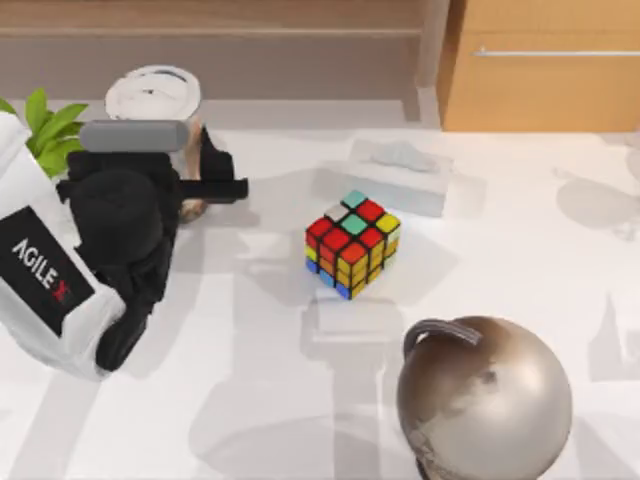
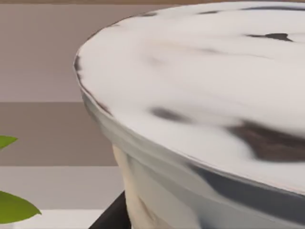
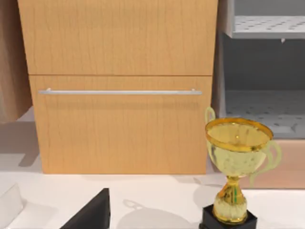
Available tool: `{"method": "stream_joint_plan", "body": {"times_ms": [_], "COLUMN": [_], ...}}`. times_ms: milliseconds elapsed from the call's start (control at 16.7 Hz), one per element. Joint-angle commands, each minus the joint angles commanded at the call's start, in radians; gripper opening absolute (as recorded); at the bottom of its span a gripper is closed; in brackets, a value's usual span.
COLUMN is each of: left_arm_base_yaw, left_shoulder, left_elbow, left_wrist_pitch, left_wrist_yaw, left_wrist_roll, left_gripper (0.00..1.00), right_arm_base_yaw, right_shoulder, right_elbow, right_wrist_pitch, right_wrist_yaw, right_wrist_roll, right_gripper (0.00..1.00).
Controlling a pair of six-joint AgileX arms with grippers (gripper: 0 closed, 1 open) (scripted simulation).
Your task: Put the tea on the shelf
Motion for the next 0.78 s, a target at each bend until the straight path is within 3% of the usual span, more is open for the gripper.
{"method": "stream_joint_plan", "body": {"times_ms": [360,780], "left_arm_base_yaw": [-0.021,-0.047], "left_shoulder": [-0.025,-0.230], "left_elbow": [0.026,0.185], "left_wrist_pitch": [0.003,-0.188], "left_wrist_yaw": [0.014,0.134], "left_wrist_roll": [0.002,0.025], "left_gripper": [0.00,0.00], "right_arm_base_yaw": [0.000,0.000], "right_shoulder": [0.000,0.000], "right_elbow": [0.000,0.000], "right_wrist_pitch": [0.000,0.000], "right_wrist_yaw": [0.000,0.000], "right_wrist_roll": [0.000,0.000], "right_gripper": [1.00,1.00]}}
